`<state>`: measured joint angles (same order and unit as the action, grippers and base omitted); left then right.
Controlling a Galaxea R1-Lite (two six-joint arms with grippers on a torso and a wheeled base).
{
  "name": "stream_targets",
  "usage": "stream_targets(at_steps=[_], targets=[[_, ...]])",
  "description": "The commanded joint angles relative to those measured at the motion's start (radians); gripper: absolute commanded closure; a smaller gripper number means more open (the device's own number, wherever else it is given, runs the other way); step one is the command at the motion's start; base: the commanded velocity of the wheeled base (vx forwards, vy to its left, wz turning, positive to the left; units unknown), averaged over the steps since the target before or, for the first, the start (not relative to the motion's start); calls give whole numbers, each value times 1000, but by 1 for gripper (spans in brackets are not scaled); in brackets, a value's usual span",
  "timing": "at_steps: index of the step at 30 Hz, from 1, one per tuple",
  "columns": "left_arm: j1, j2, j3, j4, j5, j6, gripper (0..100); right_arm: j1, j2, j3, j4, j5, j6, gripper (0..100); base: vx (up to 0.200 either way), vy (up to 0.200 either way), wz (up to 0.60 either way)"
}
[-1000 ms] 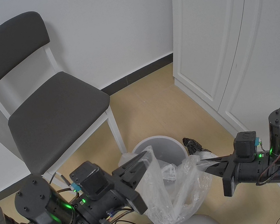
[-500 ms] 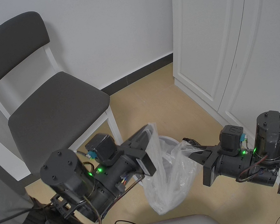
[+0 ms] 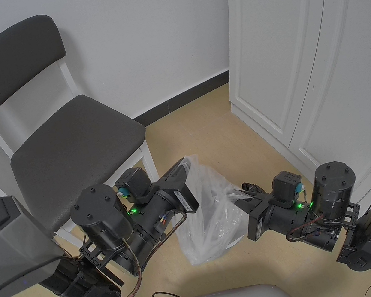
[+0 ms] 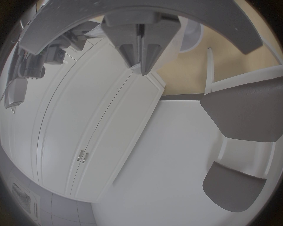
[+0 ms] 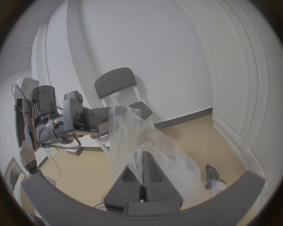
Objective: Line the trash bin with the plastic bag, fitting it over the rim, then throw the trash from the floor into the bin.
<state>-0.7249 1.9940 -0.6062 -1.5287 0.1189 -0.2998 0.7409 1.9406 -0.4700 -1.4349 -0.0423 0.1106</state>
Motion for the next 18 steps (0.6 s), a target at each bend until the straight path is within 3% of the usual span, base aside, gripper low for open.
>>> stream_targets(at_steps=[1,18], targets=[[5,-14,5,-1,1,-1,100,-8,87,-4,-25,1,1,100,0,0,0],[51,104,-47,-1,-4,-28,100,-71,139,-9,-70,-1,-9,100,0,0,0]])
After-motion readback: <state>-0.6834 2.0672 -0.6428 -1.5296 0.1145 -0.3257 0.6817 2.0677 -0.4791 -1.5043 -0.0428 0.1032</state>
